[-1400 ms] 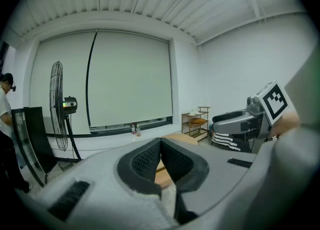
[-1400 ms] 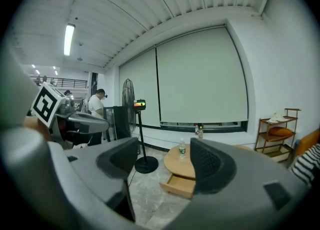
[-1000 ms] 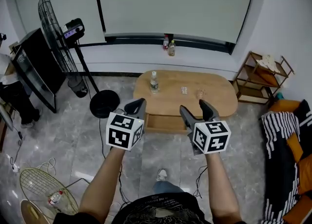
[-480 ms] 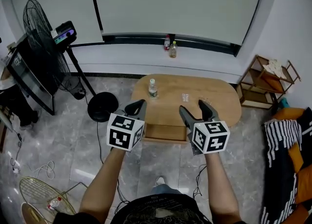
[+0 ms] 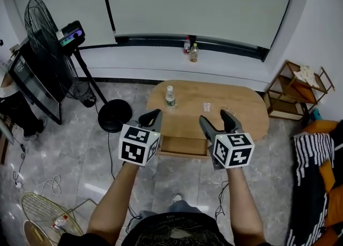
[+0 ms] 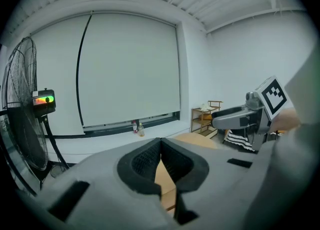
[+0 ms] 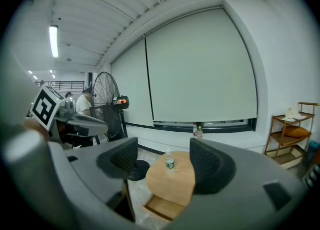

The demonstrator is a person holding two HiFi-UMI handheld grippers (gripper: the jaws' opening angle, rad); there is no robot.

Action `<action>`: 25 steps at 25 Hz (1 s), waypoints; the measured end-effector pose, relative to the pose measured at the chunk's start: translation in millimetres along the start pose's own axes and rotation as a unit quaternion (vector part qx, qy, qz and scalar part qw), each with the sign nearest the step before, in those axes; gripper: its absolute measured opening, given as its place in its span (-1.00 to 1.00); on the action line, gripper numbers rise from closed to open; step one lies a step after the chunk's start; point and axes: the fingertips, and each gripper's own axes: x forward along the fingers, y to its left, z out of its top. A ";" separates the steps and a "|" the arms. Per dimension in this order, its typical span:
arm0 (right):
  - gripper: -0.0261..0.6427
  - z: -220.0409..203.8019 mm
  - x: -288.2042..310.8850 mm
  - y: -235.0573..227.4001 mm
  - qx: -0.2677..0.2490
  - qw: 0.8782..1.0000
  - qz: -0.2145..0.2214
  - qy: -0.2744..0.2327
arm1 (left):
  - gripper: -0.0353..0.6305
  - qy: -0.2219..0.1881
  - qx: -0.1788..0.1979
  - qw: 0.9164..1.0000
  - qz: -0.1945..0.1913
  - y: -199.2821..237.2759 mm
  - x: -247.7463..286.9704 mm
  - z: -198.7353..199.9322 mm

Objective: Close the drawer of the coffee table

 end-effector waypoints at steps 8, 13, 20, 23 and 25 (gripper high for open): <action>0.05 -20.5 5.8 1.9 -0.007 1.000 -0.006 -0.011 | -0.88 -0.008 0.017 1.000 -0.010 -2.4 9.0 -19.9; 0.05 -56.1 17.7 5.5 -0.020 1.000 -0.011 -0.015 | -0.88 -0.013 0.019 1.000 -0.018 -2.4 21.4 -62.5; 0.06 -125.2 49.3 -0.4 -0.035 0.999 -0.027 -0.025 | -0.88 -0.027 0.013 0.999 -0.034 0.2 57.1 -151.6; 0.06 -163.6 62.2 -7.8 -0.032 0.999 -0.034 -0.028 | -0.88 -0.027 0.011 0.999 -0.033 0.1 75.1 -196.7; 0.05 -190.6 72.4 -10.4 -0.037 0.998 -0.035 -0.028 | -0.88 -0.025 0.005 0.999 -0.035 1.6 88.3 -229.2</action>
